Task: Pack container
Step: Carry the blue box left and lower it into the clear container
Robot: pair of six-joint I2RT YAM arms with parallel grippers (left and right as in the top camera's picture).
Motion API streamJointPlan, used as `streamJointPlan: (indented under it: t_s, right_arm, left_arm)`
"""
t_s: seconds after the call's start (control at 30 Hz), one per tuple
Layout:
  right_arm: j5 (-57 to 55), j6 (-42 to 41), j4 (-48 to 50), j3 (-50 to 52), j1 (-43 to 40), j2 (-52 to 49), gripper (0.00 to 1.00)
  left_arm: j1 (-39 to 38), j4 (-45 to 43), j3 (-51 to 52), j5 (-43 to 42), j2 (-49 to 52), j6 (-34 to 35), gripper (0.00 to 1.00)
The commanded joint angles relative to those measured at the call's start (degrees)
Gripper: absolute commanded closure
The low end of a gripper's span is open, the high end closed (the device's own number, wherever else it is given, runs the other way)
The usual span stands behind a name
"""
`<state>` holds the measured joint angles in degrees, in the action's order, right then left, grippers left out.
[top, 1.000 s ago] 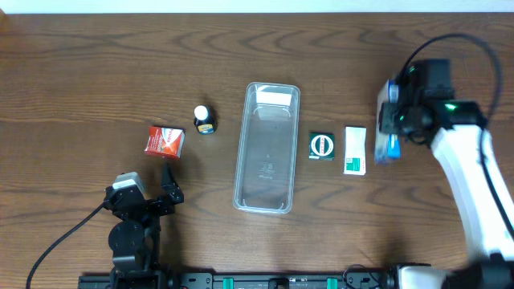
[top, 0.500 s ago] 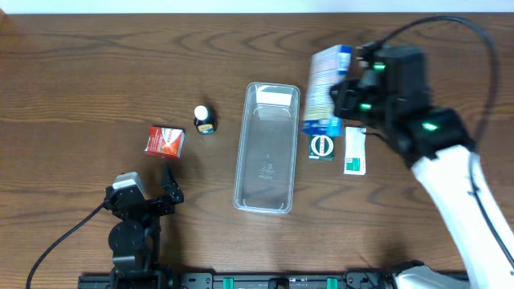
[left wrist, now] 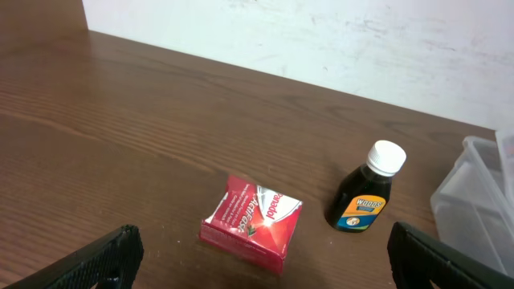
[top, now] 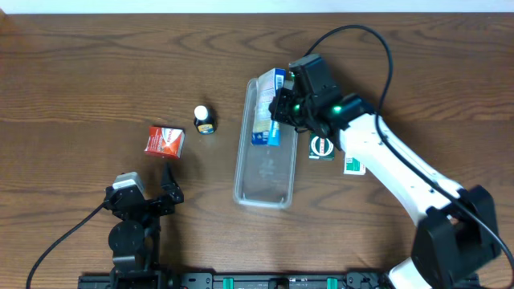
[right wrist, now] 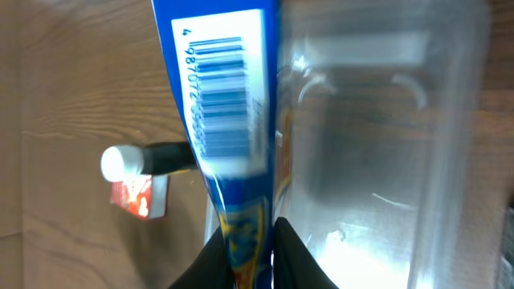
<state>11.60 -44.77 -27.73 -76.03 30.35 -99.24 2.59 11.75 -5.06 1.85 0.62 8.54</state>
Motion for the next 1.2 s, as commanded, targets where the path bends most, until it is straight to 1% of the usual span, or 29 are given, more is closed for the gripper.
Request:
streamJointPlan:
  t_s: [0.0, 0.07, 0.2, 0.37, 0.47, 0.8, 0.83, 0.87, 0.9, 0.93, 0.97, 1.07, 1.17]
  right_arm:
    - [-0.4, -1.9, 1.5, 0.1, 0.2, -2.5, 0.82]
    - [0.8, -1.9, 2.5, 0.1, 0.3, -4.0, 0.80]
    - [2.4, -1.9, 3.3, 0.1, 0.3, -5.5, 0.80]
    - [2.8, -1.9, 3.5, 0.1, 0.3, -5.5, 0.82]
    - [6.1, -1.9, 3.5, 0.1, 0.8, -5.5, 0.84]
    - [3.7, -1.9, 3.5, 0.1, 0.9, -5.5, 0.83]
    - [3.6, -1.9, 3.5, 0.1, 0.9, -5.5, 0.83]
    - [3.6, -1.9, 3.5, 0.1, 0.8, -5.5, 0.80]
    - [3.6, -1.9, 3.4, 0.1, 0.8, -5.5, 0.71]
    - [3.6, -1.9, 3.1, 0.1, 0.8, -5.5, 0.64]
    - [3.6, -1.9, 2.8, 0.1, 0.8, -5.4, 0.60]
    - [2.9, 0.3, 2.6, 0.1, 0.7, -5.1, 0.60]
    - [0.7, 3.2, 3.0, 0.1, 0.4, -3.5, 0.67]
  left_arm:
    - [0.3, 1.9, 0.9, 0.1, -0.3, -0.6, 0.02]
    - [0.3, 1.9, 0.9, 0.1, -0.3, -0.6, 0.02]
    - [0.3, 1.9, 0.9, 0.1, -0.3, -0.6, 0.02]
    - [0.3, 1.9, 0.9, 0.1, -0.3, -0.6, 0.02]
    - [0.3, 1.9, 0.9, 0.1, -0.3, -0.6, 0.02]
    - [0.3, 1.9, 0.9, 0.1, -0.3, -0.6, 0.02]
    - [0.3, 1.9, 0.9, 0.1, -0.3, -0.6, 0.02]
    - [0.3, 1.9, 0.9, 0.1, -0.3, -0.6, 0.02]
    - [0.3, 1.9, 0.9, 0.1, -0.3, -0.6, 0.02]
    - [0.3, 1.9, 0.9, 0.1, -0.3, -0.6, 0.02]
    - [0.3, 1.9, 0.9, 0.1, -0.3, -0.6, 0.02]
    - [0.3, 1.9, 0.9, 0.1, -0.3, -0.6, 0.02]
    - [0.3, 1.9, 0.9, 0.1, -0.3, -0.6, 0.02]
